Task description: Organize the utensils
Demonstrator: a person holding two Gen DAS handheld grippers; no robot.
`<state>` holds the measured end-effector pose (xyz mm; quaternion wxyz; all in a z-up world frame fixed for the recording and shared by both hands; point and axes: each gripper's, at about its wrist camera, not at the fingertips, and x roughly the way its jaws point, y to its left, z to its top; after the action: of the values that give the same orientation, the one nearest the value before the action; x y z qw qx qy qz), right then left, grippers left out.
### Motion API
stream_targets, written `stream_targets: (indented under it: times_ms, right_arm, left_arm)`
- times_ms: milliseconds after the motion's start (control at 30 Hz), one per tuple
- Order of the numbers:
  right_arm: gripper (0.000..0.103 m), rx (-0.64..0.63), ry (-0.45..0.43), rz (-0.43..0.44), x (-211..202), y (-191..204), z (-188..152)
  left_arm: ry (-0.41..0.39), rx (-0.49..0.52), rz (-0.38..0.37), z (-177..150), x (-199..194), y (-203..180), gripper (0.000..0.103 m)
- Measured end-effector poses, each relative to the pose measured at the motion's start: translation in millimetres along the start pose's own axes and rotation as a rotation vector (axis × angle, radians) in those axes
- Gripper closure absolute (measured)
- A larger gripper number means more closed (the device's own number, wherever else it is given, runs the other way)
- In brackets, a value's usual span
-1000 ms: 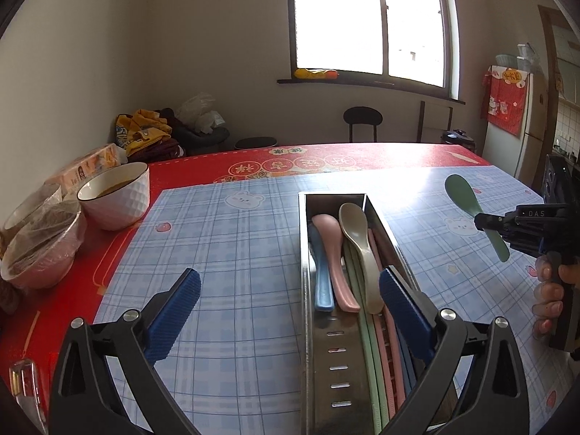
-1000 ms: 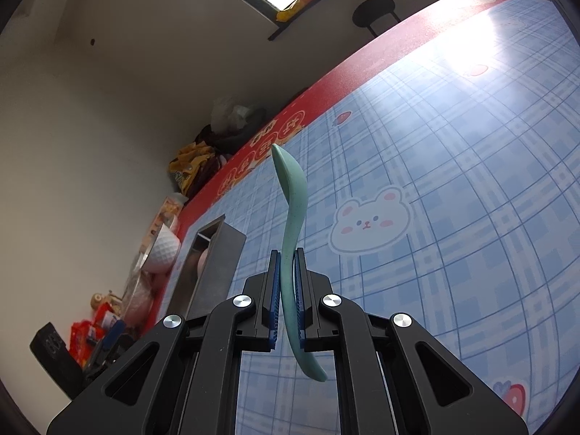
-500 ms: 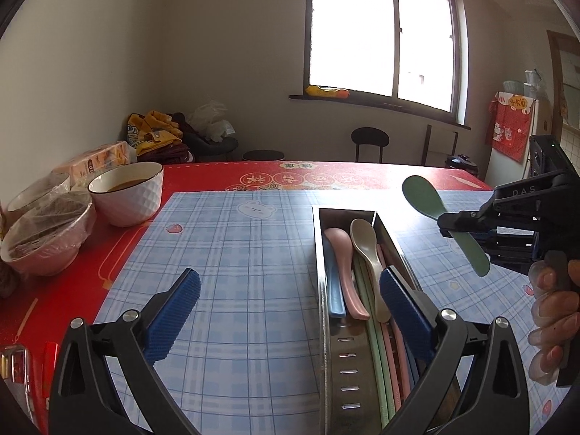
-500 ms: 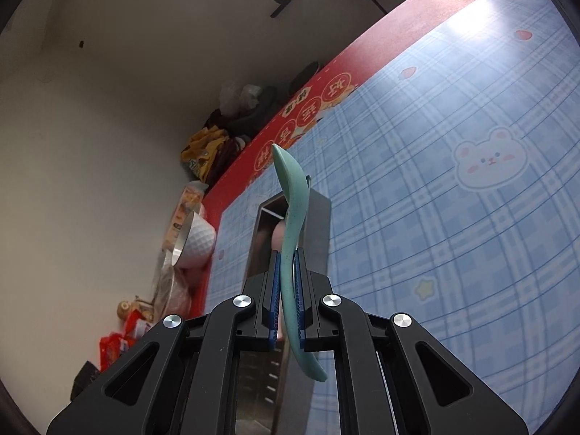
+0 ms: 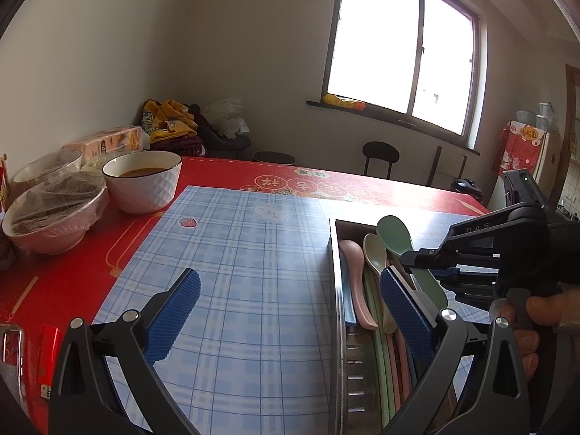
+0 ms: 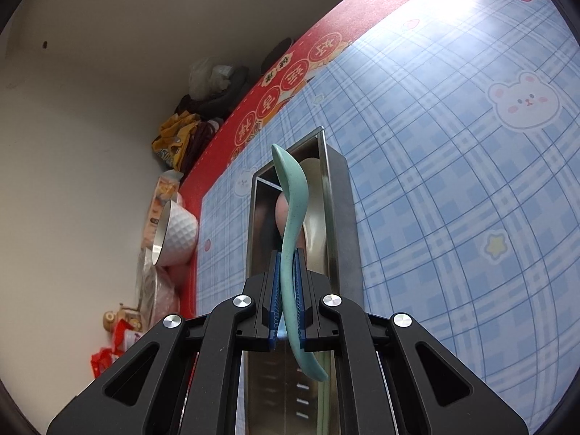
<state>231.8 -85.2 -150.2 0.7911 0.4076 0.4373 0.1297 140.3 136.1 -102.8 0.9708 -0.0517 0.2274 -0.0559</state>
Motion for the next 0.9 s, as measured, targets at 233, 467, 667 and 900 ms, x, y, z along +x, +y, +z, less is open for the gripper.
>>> stream_targets:
  times_ms: [233, 467, 667, 900]
  right_arm:
    - [0.093, 0.031, 0.010, -0.024, 8.9, -2.5, 2.6]
    - [0.093, -0.029, -0.014, -0.031, 1.6, 5.5, 6.8]
    - [0.093, -0.170, -0.066, -0.069, -23.7, 8.6, 10.2]
    - [0.093, -0.373, -0.159, -0.152, -70.7, 7.9, 9.1]
  left_arm:
    - [0.007, -0.015, 0.004, 0.4, 2.1, 2.9, 0.006]
    - [0.011, -0.014, 0.004, -0.5, 3.6, 4.6, 0.006]
    - [0.021, -0.004, 0.009, -2.4, 6.3, 2.3, 0.006]
    - [0.030, 0.034, 0.027, -1.9, 8.8, -5.4, 0.006]
